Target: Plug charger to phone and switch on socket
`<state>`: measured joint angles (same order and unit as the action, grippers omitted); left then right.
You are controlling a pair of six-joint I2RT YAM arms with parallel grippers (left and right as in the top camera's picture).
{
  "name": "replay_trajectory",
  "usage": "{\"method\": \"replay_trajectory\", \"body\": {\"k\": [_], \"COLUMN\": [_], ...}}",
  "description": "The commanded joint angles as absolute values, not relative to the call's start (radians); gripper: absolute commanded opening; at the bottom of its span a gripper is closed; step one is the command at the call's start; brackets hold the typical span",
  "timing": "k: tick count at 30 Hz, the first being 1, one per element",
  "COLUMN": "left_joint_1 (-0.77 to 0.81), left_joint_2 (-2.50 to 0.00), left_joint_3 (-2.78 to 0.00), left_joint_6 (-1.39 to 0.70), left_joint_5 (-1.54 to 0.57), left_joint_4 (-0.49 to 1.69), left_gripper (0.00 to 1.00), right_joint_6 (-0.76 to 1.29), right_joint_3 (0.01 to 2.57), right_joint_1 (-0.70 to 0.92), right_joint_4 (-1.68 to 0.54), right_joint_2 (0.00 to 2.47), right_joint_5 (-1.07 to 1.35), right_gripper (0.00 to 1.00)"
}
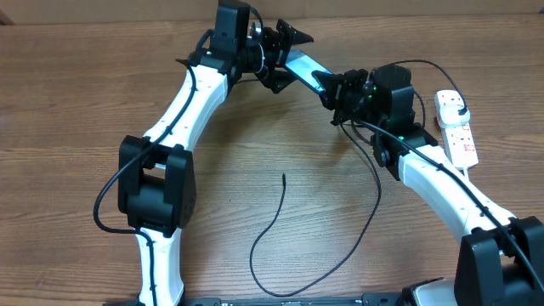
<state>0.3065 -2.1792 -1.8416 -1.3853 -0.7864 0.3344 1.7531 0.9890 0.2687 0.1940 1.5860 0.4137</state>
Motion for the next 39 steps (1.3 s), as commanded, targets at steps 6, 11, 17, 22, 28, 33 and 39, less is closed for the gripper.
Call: {"method": "replay_trajectory", "body": {"k": [6, 11, 17, 22, 28, 33, 39], "left_joint_1": [0.321, 0.321, 0.321, 0.321, 0.322, 0.324, 0.328], "left_joint_2": [-2.180, -2.180, -2.180, -2.180, -2.180, -2.180, -2.180], "left_joint_3": [-1.863, -1.863, -1.863, -1.863, -1.863, -1.863, -1.863], "left_joint_6": [-1.387, -1.387, -1.388, -1.387, -1.384, -1.383, -1.383], "left_joint_5": [-0.775, -0.775, -0.774, -0.774, -0.775, -0.775, -0.774], "left_joint_4": [0.340, 0.340, 0.340, 0.340, 0.340, 0.340, 0.340], "left_gripper": [0.85, 0.79, 0.63, 0.46, 0.34, 0.26, 0.18], "right_joint_6": [1.746, 1.746, 1.746, 1.736, 1.731, 1.730, 1.727], "right_joint_3": [1.014, 1.014, 1.014, 1.014, 1.014, 1.014, 1.014], "right_joint_1": [0.274, 0.274, 0.274, 0.274, 0.274, 0.274, 0.274], "right_joint_4": [0.215, 0.215, 0.215, 0.215, 0.215, 0.215, 0.215], "right_joint_2": [1.584, 1.584, 1.584, 1.584, 1.584, 1.584, 1.584], "right_joint_5": [0.421, 0.421, 0.421, 0.421, 0.421, 0.421, 0.421], "right_gripper": [0.04, 0.04, 0.04, 0.04, 0.04, 0.04, 0.04]}}
